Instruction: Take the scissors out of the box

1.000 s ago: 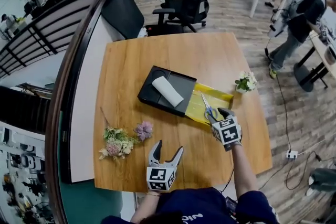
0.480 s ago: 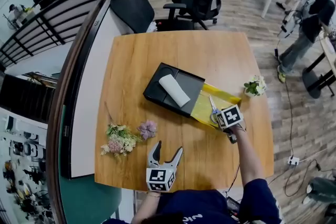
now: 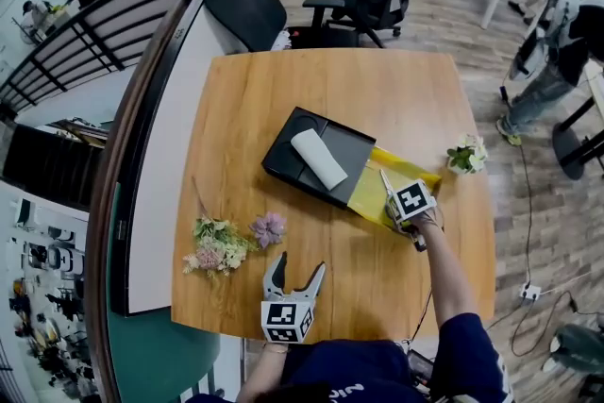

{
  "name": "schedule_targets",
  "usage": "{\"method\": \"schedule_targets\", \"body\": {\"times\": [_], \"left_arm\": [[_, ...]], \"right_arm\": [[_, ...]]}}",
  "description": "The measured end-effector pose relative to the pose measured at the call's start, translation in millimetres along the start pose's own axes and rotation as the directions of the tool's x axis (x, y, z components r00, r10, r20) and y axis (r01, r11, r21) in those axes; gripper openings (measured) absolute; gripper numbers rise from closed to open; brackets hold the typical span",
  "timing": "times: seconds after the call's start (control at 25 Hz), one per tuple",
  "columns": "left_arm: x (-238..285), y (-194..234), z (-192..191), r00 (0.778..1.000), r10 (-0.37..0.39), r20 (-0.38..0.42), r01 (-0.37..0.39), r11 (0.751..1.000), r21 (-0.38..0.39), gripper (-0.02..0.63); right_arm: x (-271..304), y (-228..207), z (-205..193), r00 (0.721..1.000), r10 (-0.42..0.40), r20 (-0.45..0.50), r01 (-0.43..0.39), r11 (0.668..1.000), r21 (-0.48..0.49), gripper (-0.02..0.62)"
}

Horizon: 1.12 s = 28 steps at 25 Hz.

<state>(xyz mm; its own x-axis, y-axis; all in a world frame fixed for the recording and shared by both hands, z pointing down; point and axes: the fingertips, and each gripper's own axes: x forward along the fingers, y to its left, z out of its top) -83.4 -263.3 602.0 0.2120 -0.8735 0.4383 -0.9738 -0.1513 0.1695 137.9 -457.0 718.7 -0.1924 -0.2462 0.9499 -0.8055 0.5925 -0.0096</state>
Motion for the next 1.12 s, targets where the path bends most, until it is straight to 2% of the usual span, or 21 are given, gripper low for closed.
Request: {"method": "schedule_targets", "body": {"times": [0.2, 0.36, 0.48, 0.56, 0.64, 0.68, 0.88, 1.12], "left_arm": [[2.9, -2.2, 0.5, 1.0, -0.001, 0.0, 0.001, 1.0, -0.001, 0.354], [5.2, -5.9, 1.4, 1.0, -0.012, -0.002, 0.012, 1.0, 0.005, 0.354], [6.1, -9.2, 0.6, 1.0, -0.018, -0.006, 0.018, 1.0, 0.008, 0.354], [6.4, -11.3, -0.1, 1.0, -0.023, -0.007, 0.023, 1.0, 0.01, 0.354], [5.4, -12.1, 0.2, 1.0, -0.023, -0.007, 0.023, 1.0, 0.01, 0.354], [4.6, -12.4, 0.6, 1.0, -0.023, -0.006, 0.024, 1.0, 0.01, 0.354], [1.7, -11.1, 4.4, 1.0, -0.023, 0.001, 0.023, 1.0, 0.014, 0.354], [-2.8, -11.1, 4.6, 1.0, -0.025, 0.007, 0.025, 0.999, 0.02, 0.354]], "right_arm": [[-1.6, 6.5, -7.7, 0.998, -0.034, -0.062, 0.032, 0.999, -0.031, 0.195], [4.1, 11.1, -9.3, 0.996, -0.056, -0.074, 0.05, 0.996, -0.075, 0.173], [6.4, 15.1, -6.5, 0.996, -0.048, -0.073, 0.043, 0.997, -0.062, 0.171], [8.4, 14.0, -4.7, 0.997, -0.033, -0.065, 0.032, 0.999, -0.024, 0.159], [7.9, 10.3, -5.3, 0.999, -0.016, -0.042, 0.018, 0.999, 0.04, 0.1], [5.9, 8.7, -7.3, 0.999, -0.022, -0.035, 0.023, 0.998, 0.051, 0.099], [-1.2, 10.4, -8.3, 0.998, -0.065, -0.003, 0.065, 0.998, -0.001, 0.097], [-17.2, 9.3, -6.7, 0.993, -0.095, 0.074, 0.093, 0.995, 0.026, 0.097]]}}
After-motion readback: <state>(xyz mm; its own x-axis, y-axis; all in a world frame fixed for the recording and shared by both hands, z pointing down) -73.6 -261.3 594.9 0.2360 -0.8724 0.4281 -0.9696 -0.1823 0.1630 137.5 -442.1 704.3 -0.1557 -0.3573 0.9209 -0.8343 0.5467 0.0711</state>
